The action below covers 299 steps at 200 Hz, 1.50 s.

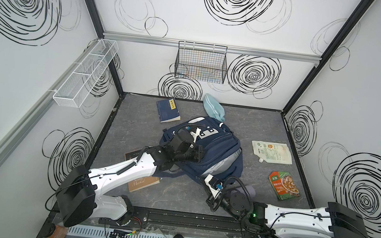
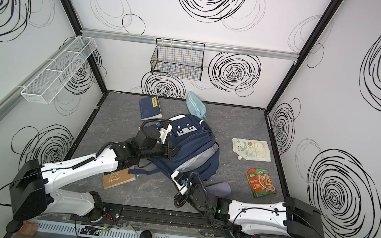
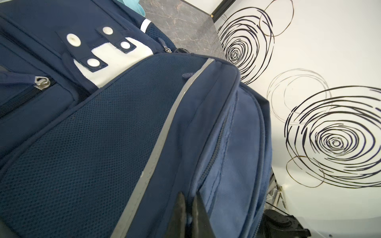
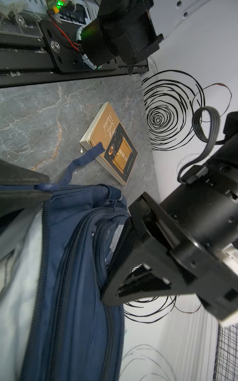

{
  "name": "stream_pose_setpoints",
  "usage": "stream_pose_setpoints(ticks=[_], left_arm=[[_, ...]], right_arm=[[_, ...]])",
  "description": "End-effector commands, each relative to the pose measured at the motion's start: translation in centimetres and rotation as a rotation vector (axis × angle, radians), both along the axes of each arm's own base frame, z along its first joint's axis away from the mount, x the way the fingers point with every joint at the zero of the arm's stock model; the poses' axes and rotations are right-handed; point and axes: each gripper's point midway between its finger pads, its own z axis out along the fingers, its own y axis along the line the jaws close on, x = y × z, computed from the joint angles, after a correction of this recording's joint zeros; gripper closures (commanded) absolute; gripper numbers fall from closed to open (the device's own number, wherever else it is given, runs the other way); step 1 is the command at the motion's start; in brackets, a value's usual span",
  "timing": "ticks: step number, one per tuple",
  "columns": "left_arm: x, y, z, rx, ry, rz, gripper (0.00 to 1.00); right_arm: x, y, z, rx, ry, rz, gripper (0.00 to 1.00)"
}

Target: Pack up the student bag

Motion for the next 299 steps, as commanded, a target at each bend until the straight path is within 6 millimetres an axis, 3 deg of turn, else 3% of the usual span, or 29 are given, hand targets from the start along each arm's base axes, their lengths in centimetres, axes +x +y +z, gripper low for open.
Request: stream_pose_setpoints(ticks=[1,55,94,165,237,262,288,299], left_arm=[[2.7,-1.3,9.2,-0.272,-0.162,0.071,1.0],[2.4,-1.6,10.3,-0.339,-0.13,0.076,1.0],[2.5,-1.2,11.1,-0.35,-0.143,0.095,1.0],[1.7,-2.2,11.7,-0.422,-0.088,0.051,1.0],[1.6,-2.4,12.0,-0.426,-0.096,0.036,1.0],[1.6,-2.7,11.5,-0.394,-0.104,0.013,1.0],[1.8,-2.7,9.8,-0.294,-0.135,-0.021,1.0],[2.1,-2.3,8.4,-0.255,-0.132,-0.028,1.0]], right_arm=[[-0.9,1.7,1.7,0.04,-0.055,0.055,1.0],[-1.1,3.8,-0.1,-0.02,-0.103,0.094,1.0],[0.1,3.6,-0.4,-0.003,-0.146,0.049,1.0],[1.0,5.5,-3.4,-0.092,-0.119,0.115,1.0],[2.8,7.5,-5.1,-0.13,-0.113,0.122,1.0],[2.7,7.8,-5.4,-0.135,-0.109,0.131,1.0],[2.9,7.1,-4.8,-0.128,-0.074,0.107,1.0],[2.9,6.8,-4.7,-0.124,-0.042,0.105,0.87]])
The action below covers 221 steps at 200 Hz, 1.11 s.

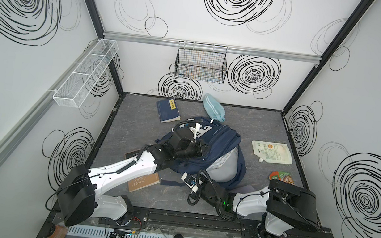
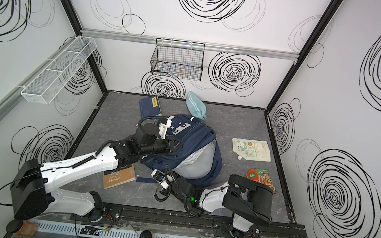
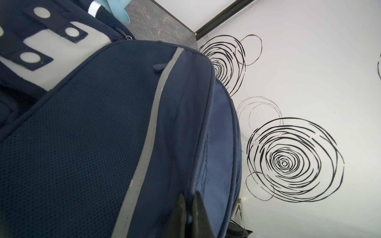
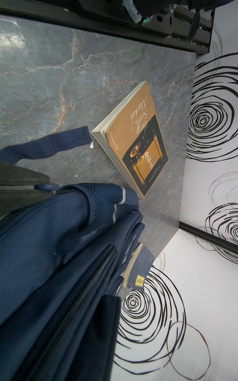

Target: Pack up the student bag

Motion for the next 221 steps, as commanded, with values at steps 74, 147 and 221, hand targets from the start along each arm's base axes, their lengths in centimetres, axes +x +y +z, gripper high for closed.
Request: stream_pose_setpoints(ticks=[74,147,221], left_arm=[[2.1,4.9,1.3,0.025,-0.196,0.059,0.47],[1.9,19.4,1.8,0.31,-0.234,0.496,0.14],[-2.8,35.4,-7.7,0.39,0.075,0.989,0.0]], right_arm=[[-4.4,-1.7,4.1,0.082,0.247,0.157,0.41],[-3.3,-1.3,9.7,0.132,0.313,0.152,0.35],[0.3,8.1,8.2,0.001,0.556,0.112,0.33]])
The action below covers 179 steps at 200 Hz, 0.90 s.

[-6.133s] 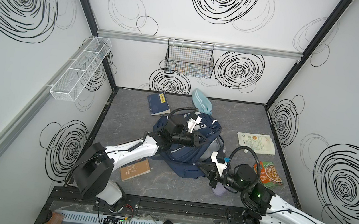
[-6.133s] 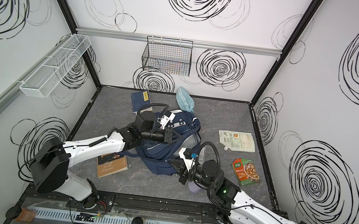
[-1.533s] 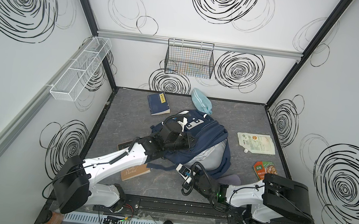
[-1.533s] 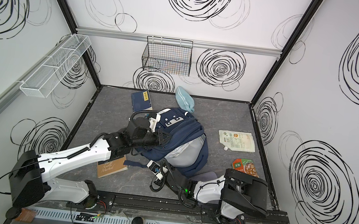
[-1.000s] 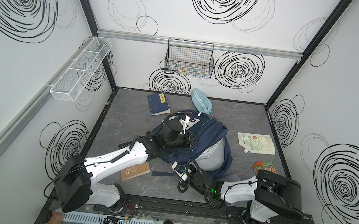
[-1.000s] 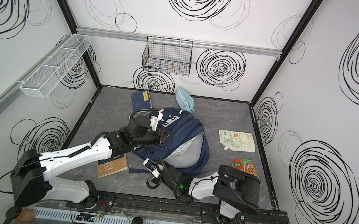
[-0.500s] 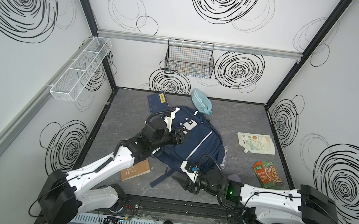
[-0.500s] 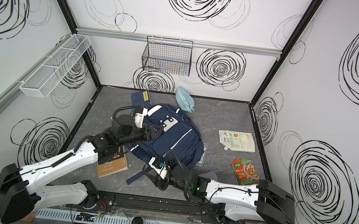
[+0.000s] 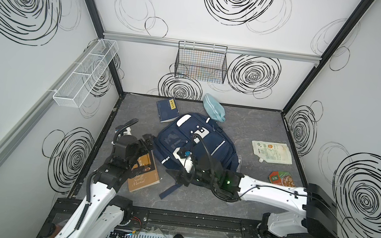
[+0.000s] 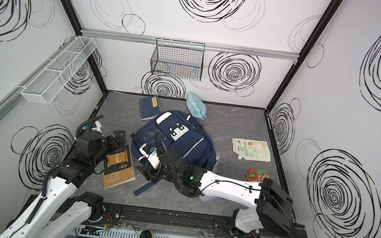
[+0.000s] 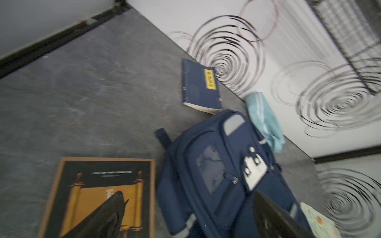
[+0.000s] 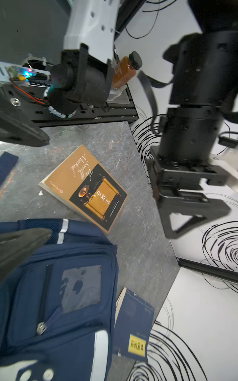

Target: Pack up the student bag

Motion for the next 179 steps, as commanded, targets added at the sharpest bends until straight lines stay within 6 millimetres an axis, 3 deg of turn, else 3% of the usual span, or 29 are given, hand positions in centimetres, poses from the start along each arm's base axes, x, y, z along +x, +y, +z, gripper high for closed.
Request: stream_pose_setpoints(ticks=[1,30,57,99,139,179], left_arm=[[-1.8,3.1,-3.2,-0.036,0.085,0.122,0.0],[-3.3,5.6,-5.7,-0.14,0.087,0.287,0.04],[-4.5,6.0,-8.1,-0.214,0.066,0.375,0.04],[-4.7,6.4,-9.6,-0.204,0.119,0.404,0.04],[-5.5,7.5,-10.5,-0.179,0.132,0.475,0.04],[-5.9,7.0,-13.4,-0.232,0.169,0.493,0.04]], right_arm=[[-0.2,1.8,-3.3,-0.101,0.149,0.024,0.33],[-0.7,5.0,-5.3,-0.119,0.3,0.103,0.33],[0.0,6.5,-8.6,-0.205,0.431,0.076,0.34],[1.6,7.2,-12.4,-0.291,0.502,-0.007,0.33],[2.7,6.8,-14.2,-0.285,0.568,-0.084,0.31],[3.3,6.9,-16.4,-0.326,0.578,-0.122,0.29]])
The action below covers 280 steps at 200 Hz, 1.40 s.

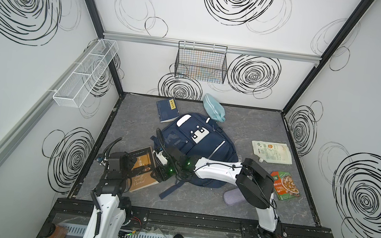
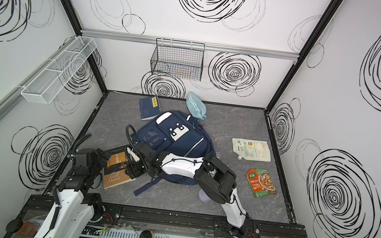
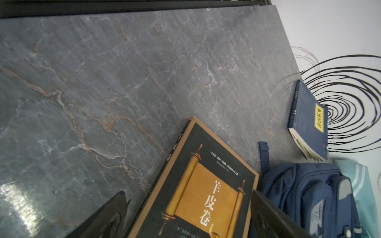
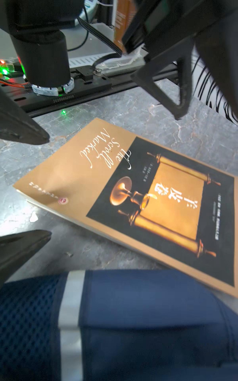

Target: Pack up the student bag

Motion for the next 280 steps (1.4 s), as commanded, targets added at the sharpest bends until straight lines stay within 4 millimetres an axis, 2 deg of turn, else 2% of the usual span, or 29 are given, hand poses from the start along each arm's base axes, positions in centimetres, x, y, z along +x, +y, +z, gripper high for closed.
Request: stream_pose_setpoints(ticks=[1,39,84,109,141,163,195,206,226,245,265,280], left_arm=[[-0.1,0.4,-1.3,-0.028,-0.011,0.056,0.04],[-0.4,-0.5,-3.6,-0.068,0.02,0.026,0.04],[-0.7,-1.8,-5.9,-0.141,0.037,-0.005,0.03],[-0.7,-2.3,-6.3,-0.163,0.043,-0.026,0.02],[-0.6,-2.9,-6.4,-0.175,0.039,-0.059,0.0],[-0.5,-3.4,-6.5,-0.184,0.032,-0.083,0.02],[-0.6,-3.9,-7.0,-0.199,0.035,-0.095,0.03],[-0.7,-4.0,-7.2,-0.203,0.037,-0.099,0.04],[-1.0,-4.3,-7.8,-0.217,0.043,-0.1,0.04],[-1.3,-4.3,-8.2,-0.214,0.05,-0.105,0.04],[-1.2,-4.5,-8.2,-0.221,0.041,-0.108,0.04],[-1.1,-4.5,-8.1,-0.223,0.036,-0.11,0.05]], right_arm=[[0.9,0.2,-1.5,-0.037,0.016,-0.046,0.29],[0.7,0.5,-3.3,-0.052,0.056,-0.039,0.29],[0.2,1.3,-4.2,-0.035,0.124,-0.01,0.29],[-0.1,1.8,-4.4,-0.001,0.174,0.003,0.3],[0.0,2.3,-3.8,0.057,0.233,0.002,0.31],[0.3,2.4,-3.3,0.094,0.246,0.002,0.36],[0.7,2.2,-2.2,0.181,0.312,0.009,0.52],[0.7,2.2,-1.4,0.221,0.324,0.024,0.61],[0.6,2.6,-0.6,0.244,0.317,0.053,0.68],[0.4,3.0,-0.1,0.256,0.317,0.085,0.67],[0.2,3.1,0.1,0.278,0.337,0.107,0.59],[-0.1,3.4,0.7,0.298,0.337,0.127,0.58]])
